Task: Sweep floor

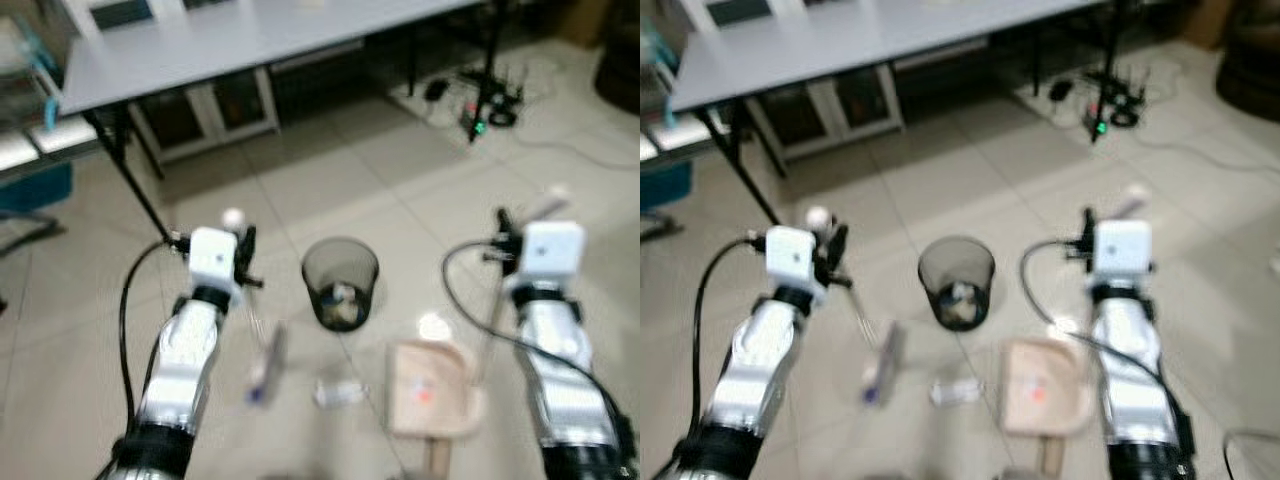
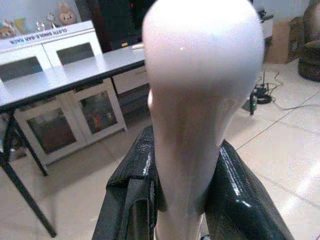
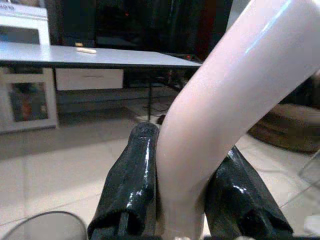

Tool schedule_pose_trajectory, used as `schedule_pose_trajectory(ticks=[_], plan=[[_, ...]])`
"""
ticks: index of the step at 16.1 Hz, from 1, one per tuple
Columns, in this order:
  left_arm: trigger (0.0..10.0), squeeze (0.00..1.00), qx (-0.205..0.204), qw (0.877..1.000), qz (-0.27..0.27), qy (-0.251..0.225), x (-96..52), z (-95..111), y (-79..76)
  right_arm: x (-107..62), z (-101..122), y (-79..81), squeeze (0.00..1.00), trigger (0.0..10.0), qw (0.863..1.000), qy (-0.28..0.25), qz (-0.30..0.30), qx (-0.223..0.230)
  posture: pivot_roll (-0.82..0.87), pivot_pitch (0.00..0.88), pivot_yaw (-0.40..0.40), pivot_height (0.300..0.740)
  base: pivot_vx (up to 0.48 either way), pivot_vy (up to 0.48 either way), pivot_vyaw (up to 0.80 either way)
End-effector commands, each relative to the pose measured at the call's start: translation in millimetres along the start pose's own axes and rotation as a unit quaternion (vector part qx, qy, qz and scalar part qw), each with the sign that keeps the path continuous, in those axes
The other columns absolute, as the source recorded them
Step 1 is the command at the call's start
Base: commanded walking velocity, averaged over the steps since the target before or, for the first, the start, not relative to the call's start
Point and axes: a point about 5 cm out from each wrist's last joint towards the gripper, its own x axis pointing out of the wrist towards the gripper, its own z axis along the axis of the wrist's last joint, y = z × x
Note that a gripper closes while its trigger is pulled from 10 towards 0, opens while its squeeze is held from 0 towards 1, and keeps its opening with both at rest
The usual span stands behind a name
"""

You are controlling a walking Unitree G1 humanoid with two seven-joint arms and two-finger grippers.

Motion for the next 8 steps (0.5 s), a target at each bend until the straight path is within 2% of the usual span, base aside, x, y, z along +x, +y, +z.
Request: schedule_pose_trajectory(ticks=[1,2,3,8], plan=[[10.0,0.0,0.021,1.0,0.008,-0.006,-1.5,1.6,9.9,2.3,12.1,7.9,0.0,10.0,0.999,-0.035,0.011,-0.002,-0.04,0.047,0.102,0.74,0.0,0.0,0.0],[10.0,0.0,0.029,1.0,0.007,-0.005,-1.7,0.9,10.1,2.9,12.0,6.9,0.0,10.0,0.999,-0.043,0.008,-0.027,-0.04,0.048,0.103,0.74,0.0,0.0,0.0],[10.0,0.0,0.032,0.999,0.007,-0.004,-1.6,0.8,10.1,3.1,12.1,6.4,0.0,10.0,0.998,-0.045,0.007,-0.034,-0.04,0.048,0.103,0.74,0.0,0.0,0.0],[10.0,0.0,0.061,0.998,0.009,0.02,10.2,-4.9,20.4,18.1,7.7,-0.3,0.0,10.0,0.998,-0.047,-0.016,-0.044,-0.02,0.08,0.103,0.74,0.0,0.0,0.0]])
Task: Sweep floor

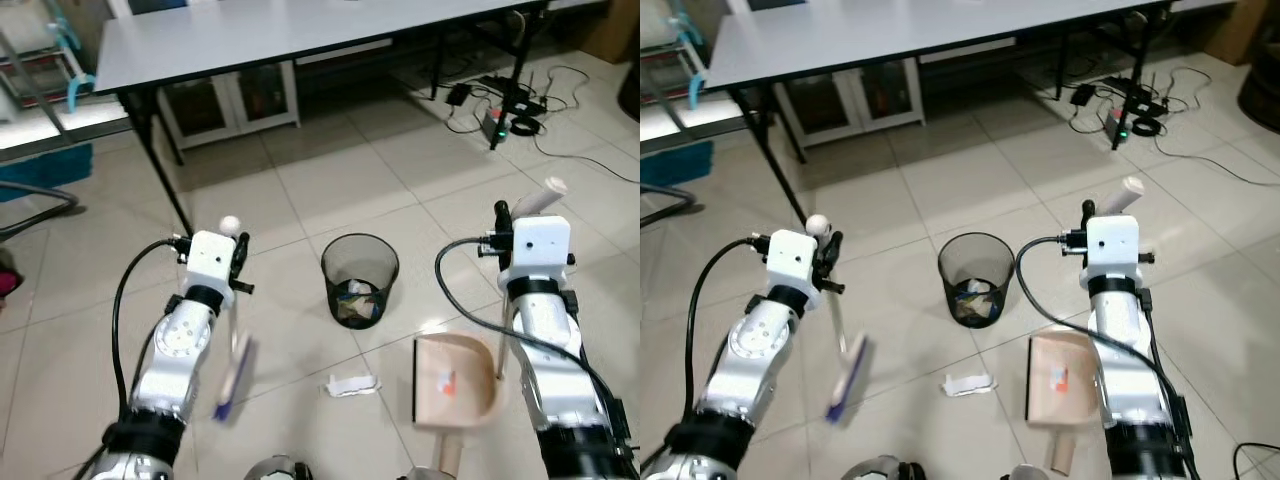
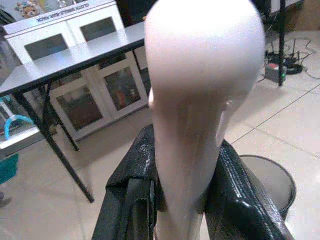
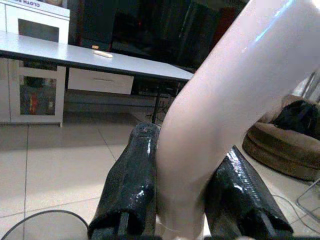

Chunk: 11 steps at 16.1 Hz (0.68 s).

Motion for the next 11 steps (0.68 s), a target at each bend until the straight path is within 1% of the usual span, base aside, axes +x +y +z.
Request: schedule_pose_trajectory(ticks=[1,2,3,5,6,7,8,10,11], plan=[[10.0,0.0,0.015,0.999,0.0,-0.028,5.6,10.8,4.8,6.2,9.6,-3.6,0.0,10.0,0.999,-0.032,-0.011,-0.004,-0.01,0.087,0.104,0.74,0.0,0.0,0.0],[10.0,0.0,0.021,0.999,-0.008,-0.025,5.5,8.9,4.4,8.7,7.7,-1.6,0.0,10.0,0.999,-0.033,-0.01,-0.005,-0.01,0.096,0.107,0.74,0.0,0.0,0.0],[10.0,0.0,0.036,0.998,-0.035,-0.03,7.7,9.6,1.9,14.5,5.9,4.8,0.0,10.0,0.999,-0.041,-0.001,-0.012,0.0,0.119,0.109,0.74,0.0,0.0,0.0],[10.0,0.0,0.036,0.998,-0.04,-0.034,12.1,11.5,2.2,18.5,1.6,9.7,0.0,10.0,0.999,-0.037,0.001,-0.011,0.0,0.13,0.108,0.74,0.0,0.0,0.0],[10.0,0.0,0.034,0.998,-0.04,-0.037,17.5,13.7,1.8,22.7,-3.1,16.2,0.0,10.0,0.999,-0.033,0.007,-0.011,0.03,0.169,0.102,0.74,0.0,0.0,0.0],[10.0,0.0,0.033,0.998,-0.042,-0.042,18.2,15.0,0.5,23.2,-5.4,21.0,0.0,10.0,0.999,-0.033,0.014,-0.008,0.03,0.187,0.102,0.74,0.0,0.0,0.0],[10.0,0.0,0.033,0.997,-0.046,-0.047,18.0,15.8,-2.1,23.8,-5.5,24.8,0.0,10.0,0.999,-0.036,0.011,0.005,0.03,0.198,0.105,0.74,0.0,0.0,0.0],[10.0,0.0,0.028,0.995,-0.068,-0.06,16.9,16.5,-9.5,26.1,-6.5,32.3,0.0,10.0,0.999,-0.045,0.005,-0.003,0.04,0.228,0.108,0.74,0.0,0.0,0.0],[10.0,0.0,0.032,0.995,-0.073,-0.065,15.5,16.6,-11.3,25.4,-7.7,33.4,0.0,10.0,0.999,-0.046,0.001,-0.002,0.05,0.238,0.114,0.74,0.0,0.0,0.0]])
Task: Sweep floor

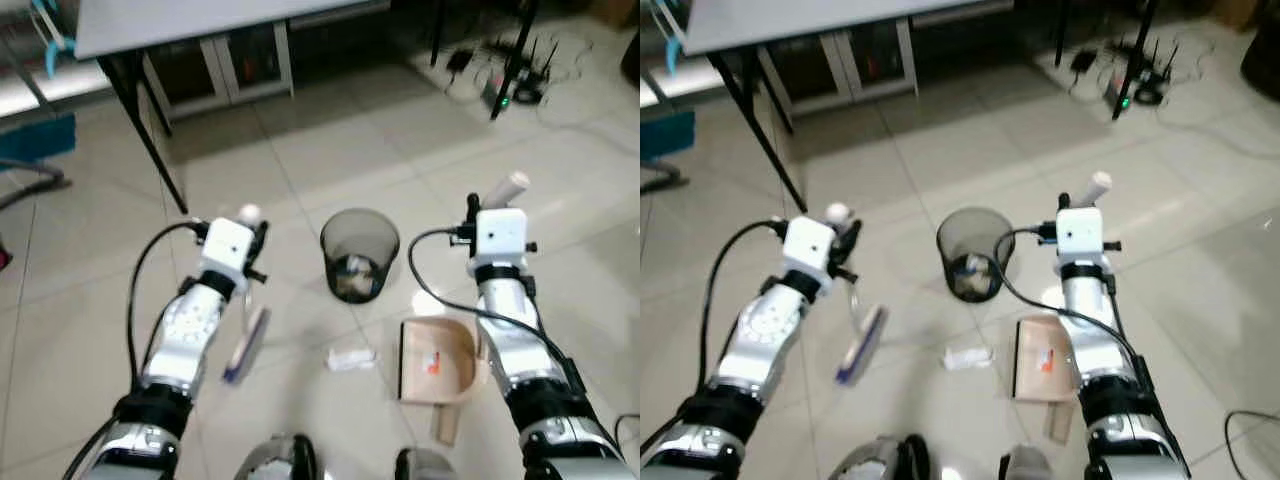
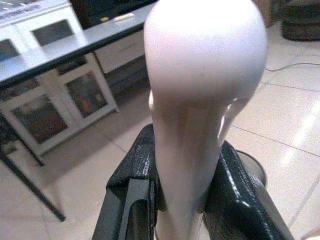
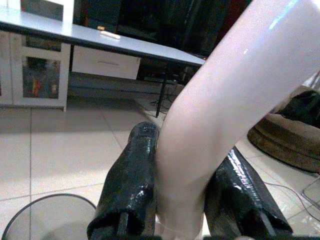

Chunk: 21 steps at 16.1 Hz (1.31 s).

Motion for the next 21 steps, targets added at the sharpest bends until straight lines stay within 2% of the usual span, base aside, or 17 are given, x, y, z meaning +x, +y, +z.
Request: schedule_pose_trajectory(ticks=[1,2,4,7,10,12,13,15,16,18,19,21], plan=[[10.0,0.0,0.009,1.0,-0.006,-0.013,0.0,2.8,0.9,5.1,8.2,4.9,0.0,10.0,1.0,-0.026,-0.002,0.007,0.06,0.257,0.126,0.74,0.0,0.0,0.0],[10.0,0.0,0.011,1.0,-0.014,-0.019,1.9,4.5,-3.3,5.4,7.9,10.9,0.0,10.0,1.0,-0.027,0.004,0.009,0.06,0.266,0.136,0.74,0.0,0.0,0.0],[10.0,0.0,0.002,0.999,-0.037,-0.032,2.2,7.1,-19.3,0.3,7.5,25.2,0.0,10.0,0.999,-0.039,0.021,-0.017,0.06,0.266,0.148,0.74,0.0,0.0,0.0],[10.0,0.0,-0.008,0.997,-0.061,-0.042,6.6,10.4,-36.8,-3.3,7.5,39.0,0.0,10.0,0.998,-0.044,0.03,-0.015,0.07,0.283,0.142,0.74,0.0,0.0,0.0],[10.0,0.0,-0.017,0.997,-0.069,-0.042,12.0,12.3,-46.3,-6.5,11.6,58.4,0.0,10.0,0.997,-0.054,0.063,-0.007,0.07,0.294,0.131,0.74,0.0,0.0,0.0],[10.0,0.0,-0.044,0.996,-0.069,-0.04,13.9,13.6,-53.5,-8.9,15.2,70.0,0.0,10.0,0.996,-0.055,0.074,0.007,0.07,0.291,0.129,0.74,0.0,0.0,0.0],[10.0,0.0,-0.076,0.994,-0.067,-0.045,14.8,16.9,-60.3,-10.1,16.9,74.5,0.0,10.0,0.996,-0.054,0.07,0.021,0.07,0.286,0.13,0.74,0.0,0.0,0.0],[10.0,0.0,-0.096,0.991,-0.082,-0.05,15.2,20.7,-68.6,-11.8,18.2,78.5,0.0,10.0,0.996,-0.052,0.066,0.036,0.07,0.283,0.129,0.74,0.0,0.0,0.0],[10.0,0.0,-0.119,0.984,-0.113,-0.063,14.1,27.7,-79.6,-13.3,18.1,82.2,0.0,10.0,0.996,-0.048,0.066,0.045,0.07,0.276,0.129,0.74,0.0,0.0,0.0],[10.0,0.0,-0.152,0.975,-0.143,-0.07,12.3,32.9,-86.2,-12.6,16.7,82.0,0.0,10.0,0.996,-0.042,0.063,0.047,0.07,0.265,0.127,0.74,0.0,0.0,0.0],[10.0,0.0,-0.165,0.972,-0.148,-0.076,11.9,36.4,-86.6,-12.2,15.9,80.6,0.0,10.0,0.996,-0.041,0.06,0.047,0.07,0.265,0.127,0.74,0.0,0.0,0.0],[10.0,0.0,-0.204,0.957,-0.172,-0.112,13.0,57.2,-83.0,-8.3,13.3,73.0,0.0,10.0,0.997,-0.035,0.048,0.044,0.07,0.245,0.124,0.74,0.0,0.0,0.0]])
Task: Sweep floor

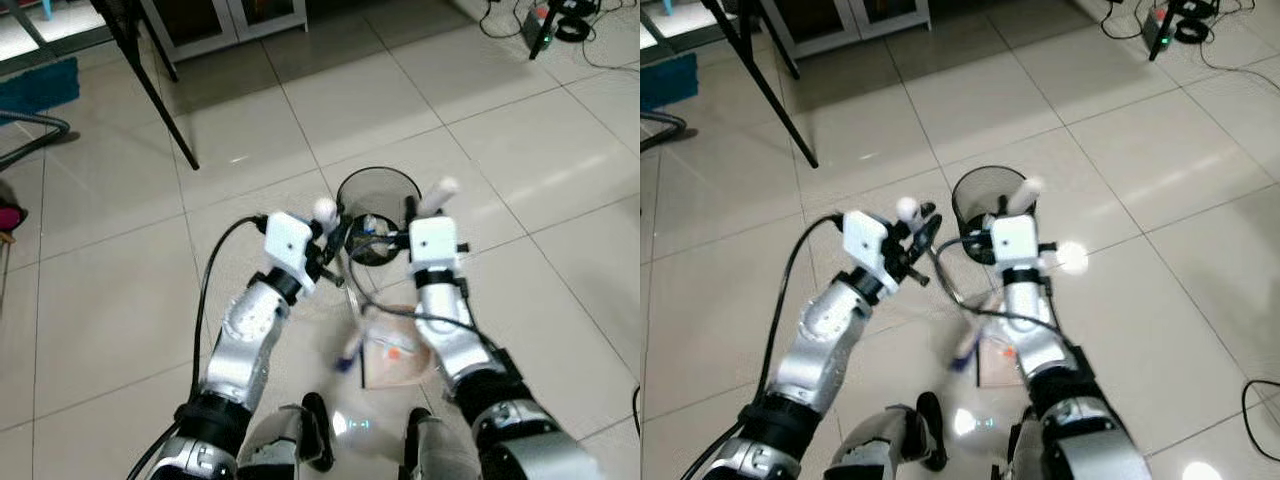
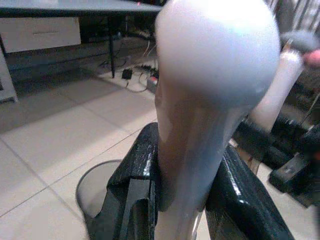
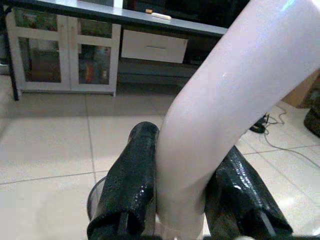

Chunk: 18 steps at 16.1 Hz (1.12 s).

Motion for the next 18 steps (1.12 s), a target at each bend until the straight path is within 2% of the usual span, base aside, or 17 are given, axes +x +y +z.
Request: schedule_pose_trajectory(ticks=[1,3,4,5,6,8,9,10,12,13,14,15,17,18], plan=[[10.0,0.0,-0.036,0.998,-0.039,-0.015,1.4,7.9,-7.5,1.1,-0.9,-0.8,0.0,10.0,1.0,0.003,-0.004,0.005,0.07,0.231,0.122,0.74,0.0,0.0,0.0],[10.0,0.0,-0.016,0.998,-0.058,-0.025,-0.9,20.3,-1.0,2.4,-2.2,-7.2,0.0,10.0,1.0,0.003,-0.01,0.002,0.06,0.209,0.12,0.74,0.0,0.0,0.0],[10.0,0.0,-0.002,0.998,-0.054,-0.029,-3.0,26.4,7.1,2.5,-3.2,-10.8,0.0,10.0,1.0,0.003,-0.014,0.001,0.06,0.191,0.118,0.74,0.0,0.0,0.0],[10.0,0.0,0.02,0.999,-0.036,-0.035,-8.4,40.2,26.0,1.9,-6.1,-19.5,0.0,10.0,1.0,0.006,-0.023,0.005,0.05,0.153,0.118,0.74,0.0,0.0,0.0],[10.0,0.0,0.034,0.998,-0.034,-0.034,-11.4,44.3,32.5,1.5,-7.3,-23.6,0.0,10.0,1.0,0.007,-0.028,0.006,0.05,0.147,0.118,0.74,0.0,0.0,0.0],[10.0,0.0,0.068,0.997,-0.038,-0.016,-24.0,48.2,47.1,1.3,-9.8,-37.5,0.0,10.0,0.998,0.016,-0.052,0.038,0.03,0.113,0.115,0.74,0.0,0.0,0.0],[10.0,0.0,0.081,0.996,-0.046,-0.009,-27.2,48.2,48.8,2.0,-9.2,-40.9,0.0,10.0,0.997,0.016,-0.059,0.053,0.03,0.105,0.112,0.74,0.0,0.0,0.0],[10.0,0.0,0.101,0.993,-0.06,0.004,-37.8,50.5,51.0,0.1,-5.3,-48.4,0.0,10.0,0.995,0.004,-0.064,0.078,0.03,0.086,0.115,0.74,0.0,0.0,0.0],[10.0,0.0,0.111,0.992,-0.056,0.02,-50.4,50.9,56.8,-4.9,-1.2,-52.3,0.0,10.0,0.993,-0.006,-0.059,0.103,0.01,0.063,0.127,0.74,0.0,0.0,0.0],[10.0,0.0,0.117,0.992,-0.017,0.04,-64.1,46.2,69.4,-10.2,4.9,-52.2,0.0,10.0,0.992,-0.009,-0.039,0.121,-0.01,0.05,0.13,0.74,0.0,0.0,0.0],[10.0,0.0,0.129,0.987,0.064,0.063,-80.2,36.5,91.5,-13.8,13.9,-52.0,0.0,10.0,0.991,0.007,-0.016,0.132,-0.02,0.037,0.123,0.74,0.0,0.0,0.0],[10.0,0.0,0.137,0.983,0.101,0.074,-86.2,31.9,100.0,-14.2,19.7,-51.9,0.0,10.0,0.991,0.008,-0.006,0.134,-0.02,0.035,0.121,0.74,0.0,0.0,0.0],[10.0,0.0,0.165,0.963,0.191,0.098,-106.7,19.0,119.7,-11.1,43.1,-52.3,0.0,10.0,0.987,-0.001,0.012,0.158,-0.03,0.022,0.114,0.74,0.0,0.0,0.0],[10.0,0.0,0.151,0.952,0.24,0.117,-119.7,10.2,125.5,-6.5,64.0,-52.5,0.0,10.0,0.985,-0.017,0.032,0.166,-0.04,0.022,0.113,0.74,0.0,0.0,0.0]])
